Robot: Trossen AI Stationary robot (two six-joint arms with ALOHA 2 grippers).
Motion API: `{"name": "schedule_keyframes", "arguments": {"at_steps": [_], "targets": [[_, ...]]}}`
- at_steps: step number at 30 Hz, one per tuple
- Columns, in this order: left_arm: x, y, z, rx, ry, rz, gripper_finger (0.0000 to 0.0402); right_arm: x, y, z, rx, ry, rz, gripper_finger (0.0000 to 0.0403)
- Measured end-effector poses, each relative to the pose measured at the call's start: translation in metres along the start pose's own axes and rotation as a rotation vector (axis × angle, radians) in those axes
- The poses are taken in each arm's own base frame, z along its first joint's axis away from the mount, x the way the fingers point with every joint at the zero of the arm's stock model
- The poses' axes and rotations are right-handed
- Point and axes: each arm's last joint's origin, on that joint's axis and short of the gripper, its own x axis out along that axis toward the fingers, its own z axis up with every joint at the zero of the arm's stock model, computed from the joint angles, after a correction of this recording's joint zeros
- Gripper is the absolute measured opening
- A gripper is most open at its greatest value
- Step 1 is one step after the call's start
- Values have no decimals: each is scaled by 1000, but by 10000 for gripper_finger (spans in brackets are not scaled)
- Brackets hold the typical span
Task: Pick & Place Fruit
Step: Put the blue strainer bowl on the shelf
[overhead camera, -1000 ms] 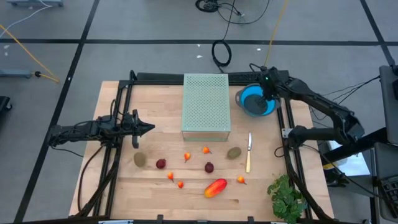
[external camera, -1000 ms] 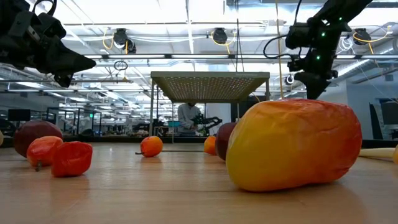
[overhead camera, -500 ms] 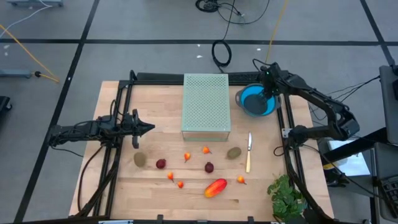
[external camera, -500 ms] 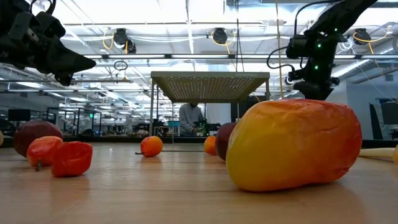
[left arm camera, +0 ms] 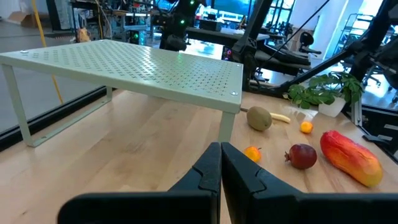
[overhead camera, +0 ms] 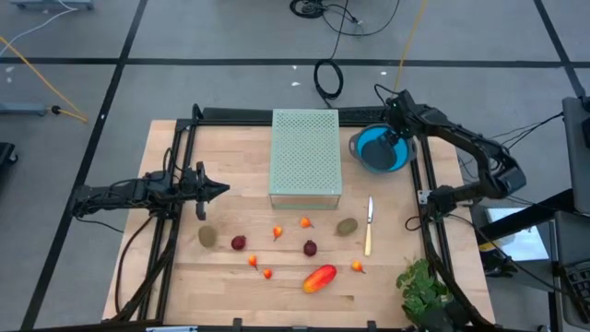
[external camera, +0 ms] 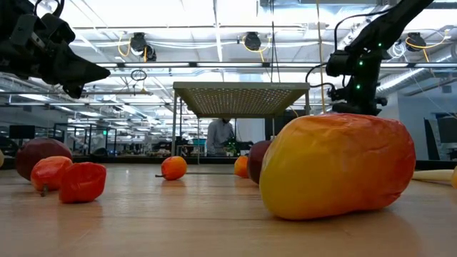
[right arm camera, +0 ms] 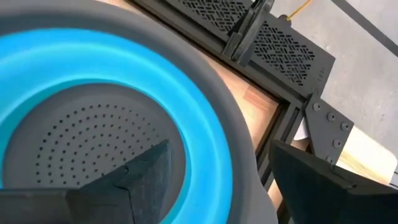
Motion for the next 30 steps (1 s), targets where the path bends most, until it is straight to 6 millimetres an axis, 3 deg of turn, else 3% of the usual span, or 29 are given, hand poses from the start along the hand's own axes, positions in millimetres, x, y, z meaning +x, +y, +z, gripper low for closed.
{"name": "schedule_keyframes", "arguments": {"at_steps": [13, 20, 30], "targets": [[0, 0, 0, 0, 0, 0, 10, 28, -2, 6, 27, 38, -9, 263], [0, 0, 0, -5, 0, 0, 10, 34, -4, 7, 36, 33, -12, 261], [0, 0, 0, 0, 0, 0, 10, 39, -6, 6, 37, 51, 29, 220]]}}
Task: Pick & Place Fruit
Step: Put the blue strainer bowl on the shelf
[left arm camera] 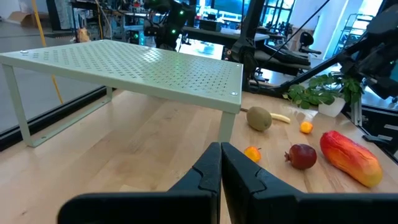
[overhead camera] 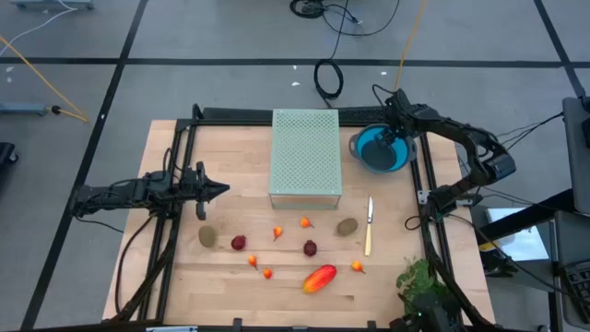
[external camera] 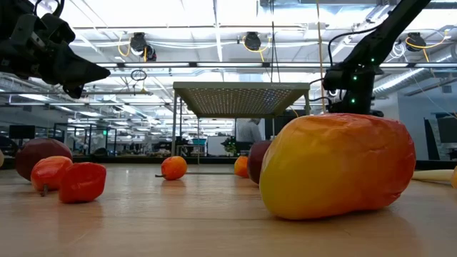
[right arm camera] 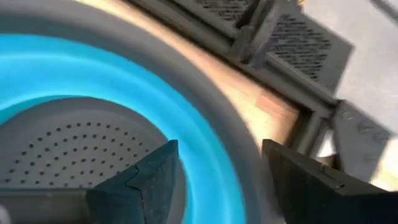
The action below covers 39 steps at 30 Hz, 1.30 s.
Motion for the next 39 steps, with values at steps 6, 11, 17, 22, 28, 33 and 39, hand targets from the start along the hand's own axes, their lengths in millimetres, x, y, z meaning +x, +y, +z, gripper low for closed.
{"name": "schedule_keyframes", "arguments": {"at_steps": [6, 11, 17, 22, 28, 33, 39], "targets": [[0, 0, 0, 0, 0, 0, 10, 5, -3, -1, 11, 25, 3, 205], [0, 0, 0, 0, 0, 0, 10, 5, -3, -1, 4, 26, 7, 187], [0, 0, 0, 0, 0, 0, 10, 5, -3, -3, 10, 36, 6, 131], [0, 0, 0, 0, 0, 0, 10, 4, -3, -3, 7, 38, 7, 68], [0, 0, 0, 0, 0, 0, 10, 4, -3, -4, 1, 44, 12, 29], [0, 0, 0, 0, 0, 0, 10, 4, -3, -4, 6, 44, 11, 29], [0, 0, 0, 0, 0, 0, 10, -3, -4, -3, 37, 21, 15, 28]]}}
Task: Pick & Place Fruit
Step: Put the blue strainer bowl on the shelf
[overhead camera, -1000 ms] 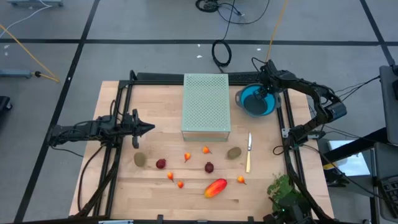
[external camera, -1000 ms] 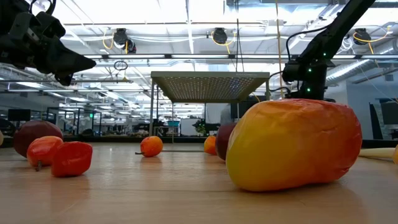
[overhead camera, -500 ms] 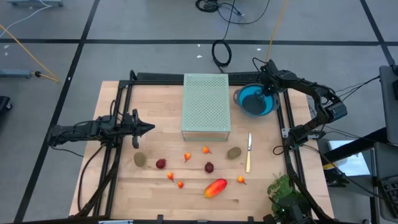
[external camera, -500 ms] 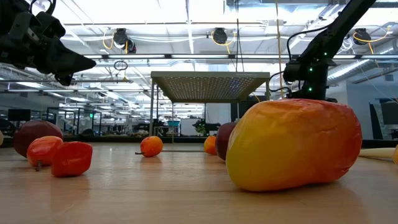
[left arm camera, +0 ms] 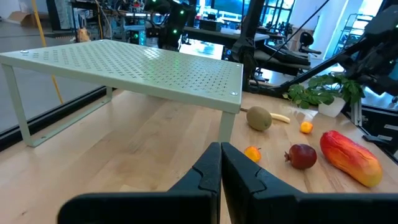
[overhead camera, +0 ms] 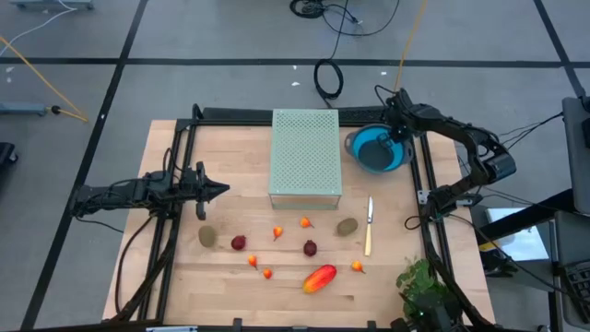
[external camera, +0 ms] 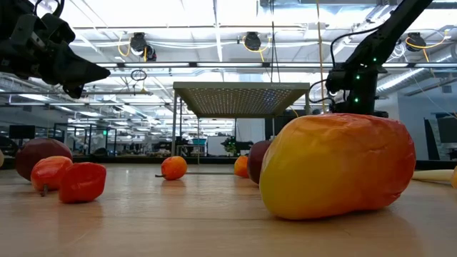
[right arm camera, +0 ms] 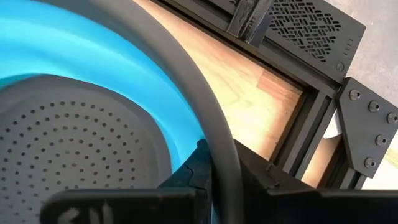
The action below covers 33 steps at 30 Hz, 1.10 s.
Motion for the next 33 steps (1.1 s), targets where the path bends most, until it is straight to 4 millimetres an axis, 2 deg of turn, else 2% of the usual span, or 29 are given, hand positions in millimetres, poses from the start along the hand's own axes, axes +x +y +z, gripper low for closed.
{"name": "schedule_keyframes", "arguments": {"at_steps": [10, 33], "targets": [[0, 0, 0, 0, 0, 0, 10, -20, -2, 6, 163, -132, 49, 15], [0, 0, 0, 0, 0, -3, 10, -102, -17, 15, 473, -660, 56, 5]]}}
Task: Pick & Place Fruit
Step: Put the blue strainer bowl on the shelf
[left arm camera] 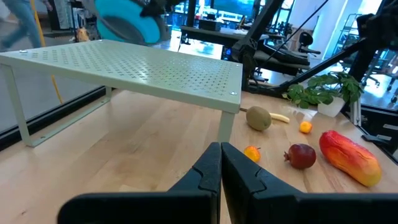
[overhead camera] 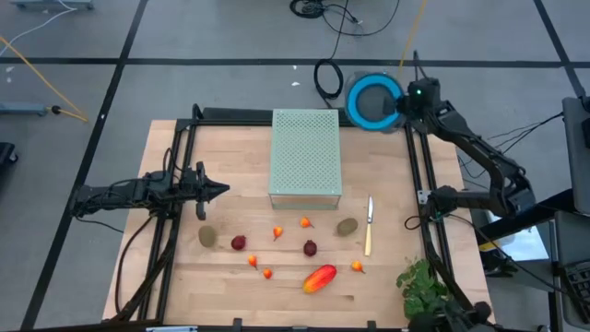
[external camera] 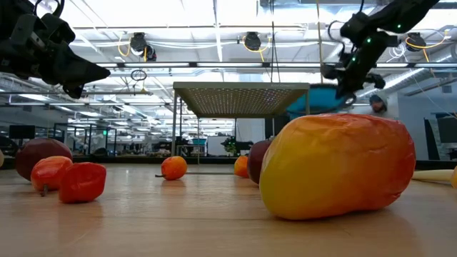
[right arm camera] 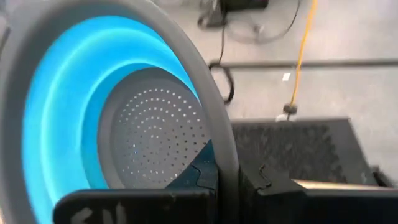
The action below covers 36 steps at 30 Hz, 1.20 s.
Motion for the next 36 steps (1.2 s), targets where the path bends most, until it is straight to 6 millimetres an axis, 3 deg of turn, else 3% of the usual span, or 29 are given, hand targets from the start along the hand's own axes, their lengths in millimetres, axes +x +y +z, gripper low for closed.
{"name": "schedule_keyframes", "arguments": {"at_steps": [8, 26, 36], "targets": [[0, 0, 0, 0, 0, -2, 10, -20, 1, 20, 71, -211, 20, 5], [0, 0, 0, 0, 0, -1, 10, -25, 2, 28, 104, -307, 4, 6], [0, 0, 0, 0, 0, 0, 10, -33, 12, 46, 136, -457, 253, 7]]}}
